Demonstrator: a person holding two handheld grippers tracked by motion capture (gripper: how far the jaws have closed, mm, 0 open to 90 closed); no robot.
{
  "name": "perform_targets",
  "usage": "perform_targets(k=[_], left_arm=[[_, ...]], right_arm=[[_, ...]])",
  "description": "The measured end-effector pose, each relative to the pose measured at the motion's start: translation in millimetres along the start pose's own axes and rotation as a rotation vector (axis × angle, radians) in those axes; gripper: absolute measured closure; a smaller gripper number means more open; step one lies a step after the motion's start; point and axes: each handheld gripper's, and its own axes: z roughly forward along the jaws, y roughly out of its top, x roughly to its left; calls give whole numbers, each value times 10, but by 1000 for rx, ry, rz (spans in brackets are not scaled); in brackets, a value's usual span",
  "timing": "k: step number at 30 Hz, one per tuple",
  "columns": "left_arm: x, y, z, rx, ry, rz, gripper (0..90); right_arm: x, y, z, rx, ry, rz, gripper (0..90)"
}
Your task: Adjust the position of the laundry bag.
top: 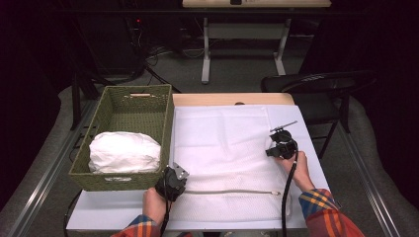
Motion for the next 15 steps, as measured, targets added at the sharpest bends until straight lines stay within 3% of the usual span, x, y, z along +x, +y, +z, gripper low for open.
perform_targets(k=[2,7,15], left_arm=[[9,3,-25,-7,13,8,856],[20,1,-13,-5,19,-2,854],[53,4,38,-15,15,-33,850]], right_arm=[[50,24,3,-6,-13,-24,873],[5,29,-10,-17,-52,4,873],[27,75,39,-19,-47,-13,872]])
